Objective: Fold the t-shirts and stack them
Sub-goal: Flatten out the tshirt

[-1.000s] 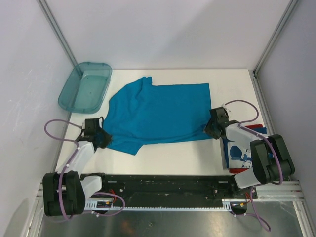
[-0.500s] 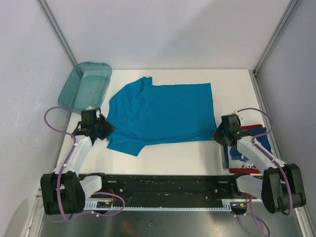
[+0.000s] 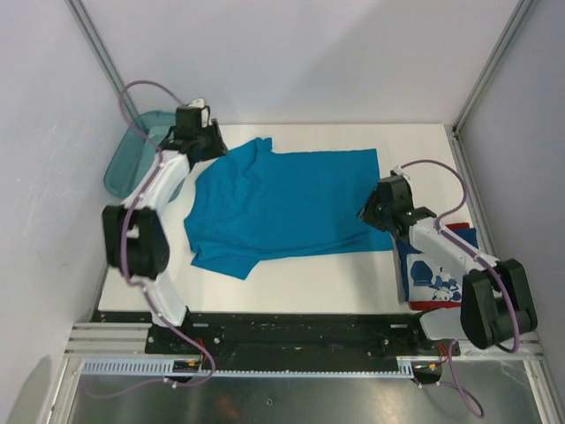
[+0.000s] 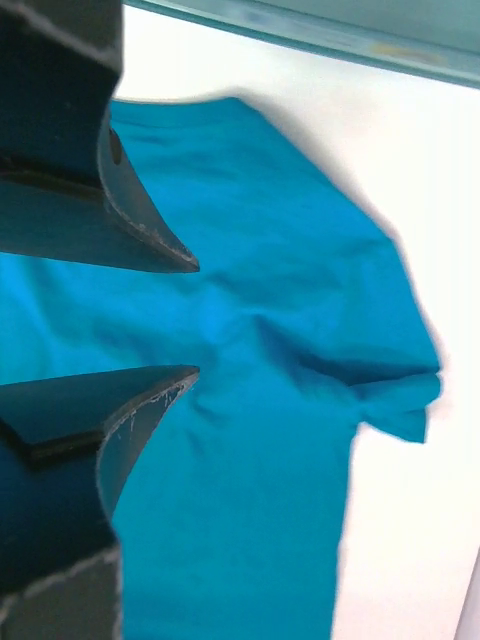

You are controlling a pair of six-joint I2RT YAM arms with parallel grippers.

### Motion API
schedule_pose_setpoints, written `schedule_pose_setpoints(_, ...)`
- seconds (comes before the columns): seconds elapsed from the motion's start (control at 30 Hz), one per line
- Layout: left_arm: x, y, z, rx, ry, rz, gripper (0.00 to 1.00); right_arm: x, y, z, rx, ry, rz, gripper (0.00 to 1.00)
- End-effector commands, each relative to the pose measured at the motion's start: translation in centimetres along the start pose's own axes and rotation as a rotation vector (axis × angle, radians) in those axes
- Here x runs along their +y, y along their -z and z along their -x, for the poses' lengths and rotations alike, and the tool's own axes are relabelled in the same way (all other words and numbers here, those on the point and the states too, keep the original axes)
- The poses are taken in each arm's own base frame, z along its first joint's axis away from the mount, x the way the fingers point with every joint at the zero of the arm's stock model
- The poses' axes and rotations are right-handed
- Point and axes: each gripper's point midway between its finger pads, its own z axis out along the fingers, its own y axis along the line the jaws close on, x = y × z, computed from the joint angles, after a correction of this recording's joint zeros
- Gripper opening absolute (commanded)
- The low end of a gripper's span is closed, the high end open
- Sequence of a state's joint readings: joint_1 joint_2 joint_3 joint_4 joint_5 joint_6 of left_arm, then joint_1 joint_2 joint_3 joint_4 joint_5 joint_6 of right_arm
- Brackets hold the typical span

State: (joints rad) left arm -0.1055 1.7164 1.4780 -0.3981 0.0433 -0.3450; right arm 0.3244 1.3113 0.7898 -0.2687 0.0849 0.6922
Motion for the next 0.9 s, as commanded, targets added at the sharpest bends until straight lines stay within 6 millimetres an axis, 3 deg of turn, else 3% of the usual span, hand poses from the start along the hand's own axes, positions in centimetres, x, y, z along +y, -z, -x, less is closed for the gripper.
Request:
schedule_pose_setpoints(0.0,0.5,-6.5,2.2,0.001,-0.127,0.052,0.46,3.5,-1.2,3.0,-0.052,0.050,0.083,0.43)
schedule_pose_setpoints(0.2,-0.5,-13.7,4.7,-0.036,-0.150,0.013,0.49,5.4,-2.9,3.6,-0.040,0.072,0.132,0.43)
schedule_pose_setpoints(0.43,0.4,-19.2,4.2,-0.043,-0.093,0.019,0.52,5.8,-4.7,2.8,0.014,0.084,0.150,0.43)
schedule_pose_setpoints(0.63,2.3,-21.7,2.4,-0.023,-0.036,0.076,0.52,5.8,-5.6,2.7,0.043,0.077,0.162,0.43)
schedule_pose_setpoints(0.87,3.6,-22.3,2.3,-0.027,0.017,0.106,0.51,5.9,-6.5,2.9,0.064,0.063,0.178,0.43)
